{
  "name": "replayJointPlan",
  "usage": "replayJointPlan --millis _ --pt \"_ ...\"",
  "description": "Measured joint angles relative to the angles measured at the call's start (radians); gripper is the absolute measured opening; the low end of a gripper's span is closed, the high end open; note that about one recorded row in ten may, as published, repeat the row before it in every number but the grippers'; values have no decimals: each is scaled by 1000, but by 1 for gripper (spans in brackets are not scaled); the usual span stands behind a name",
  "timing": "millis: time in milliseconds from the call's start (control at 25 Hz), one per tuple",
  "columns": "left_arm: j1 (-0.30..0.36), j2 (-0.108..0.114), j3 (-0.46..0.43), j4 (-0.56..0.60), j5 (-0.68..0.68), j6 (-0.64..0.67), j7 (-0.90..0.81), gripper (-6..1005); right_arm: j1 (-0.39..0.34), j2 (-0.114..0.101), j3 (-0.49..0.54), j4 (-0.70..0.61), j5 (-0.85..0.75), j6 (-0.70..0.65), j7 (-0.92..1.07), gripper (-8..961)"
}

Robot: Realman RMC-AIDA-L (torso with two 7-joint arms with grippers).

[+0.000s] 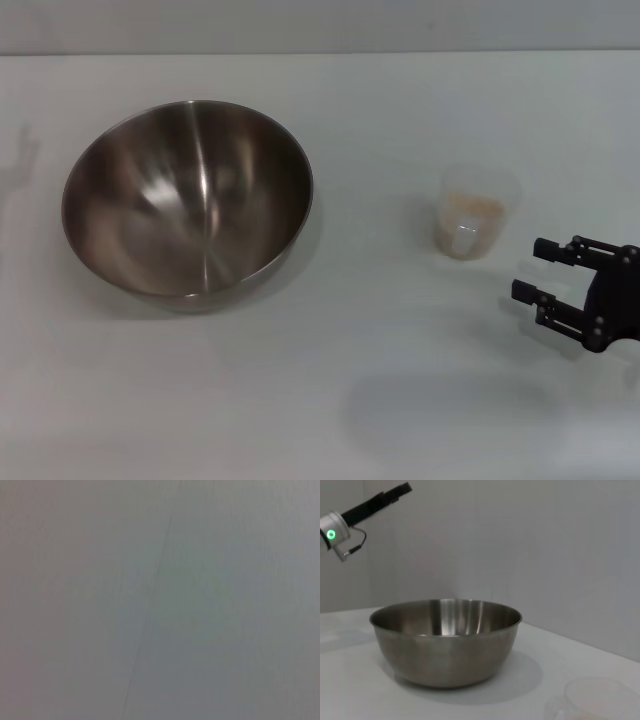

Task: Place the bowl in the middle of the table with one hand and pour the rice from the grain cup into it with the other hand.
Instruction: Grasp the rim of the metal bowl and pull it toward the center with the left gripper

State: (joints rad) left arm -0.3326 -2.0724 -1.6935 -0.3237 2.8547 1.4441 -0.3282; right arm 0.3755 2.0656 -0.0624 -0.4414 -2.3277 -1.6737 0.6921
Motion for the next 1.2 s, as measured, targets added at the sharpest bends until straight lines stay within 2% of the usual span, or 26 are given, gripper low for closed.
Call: replayJointPlan --millis 320,440,520,560,640,720,760,800,960,1080,1200 --pt "0 2 0 0 0 5 0 837 21 5 -12 0 0 27 1 544" --pt "3 2 0 7 0 5 0 837 14 6 -1 0 37 -12 -17 540" --pt "7 2 1 13 0 5 0 837 -6 10 8 0 120 -77 -56 538" --pt "13 2 4 14 0 5 0 837 -36 12 12 22 264 -151 -92 537" --pt "18 2 6 14 0 6 0 837 -47 12 12 36 320 -173 -104 535" --pt "25 1 9 14 0 6 -1 837 -66 12 12 90 494 -218 -149 532" --pt "30 1 18 14 3 8 -1 837 -66 11 9 147 642 -233 -229 531" --pt "30 1 18 14 3 8 -1 837 -66 11 9 147 642 -233 -229 532" --pt "36 2 88 15 6 4 10 837 -18 10 14 226 816 -203 -413 534" --pt "37 2 108 12 8 -5 13 837 3 9 13 237 857 -173 -434 535" --pt "43 7 145 -44 10 -74 31 837 27 10 10 239 877 -116 -453 535"
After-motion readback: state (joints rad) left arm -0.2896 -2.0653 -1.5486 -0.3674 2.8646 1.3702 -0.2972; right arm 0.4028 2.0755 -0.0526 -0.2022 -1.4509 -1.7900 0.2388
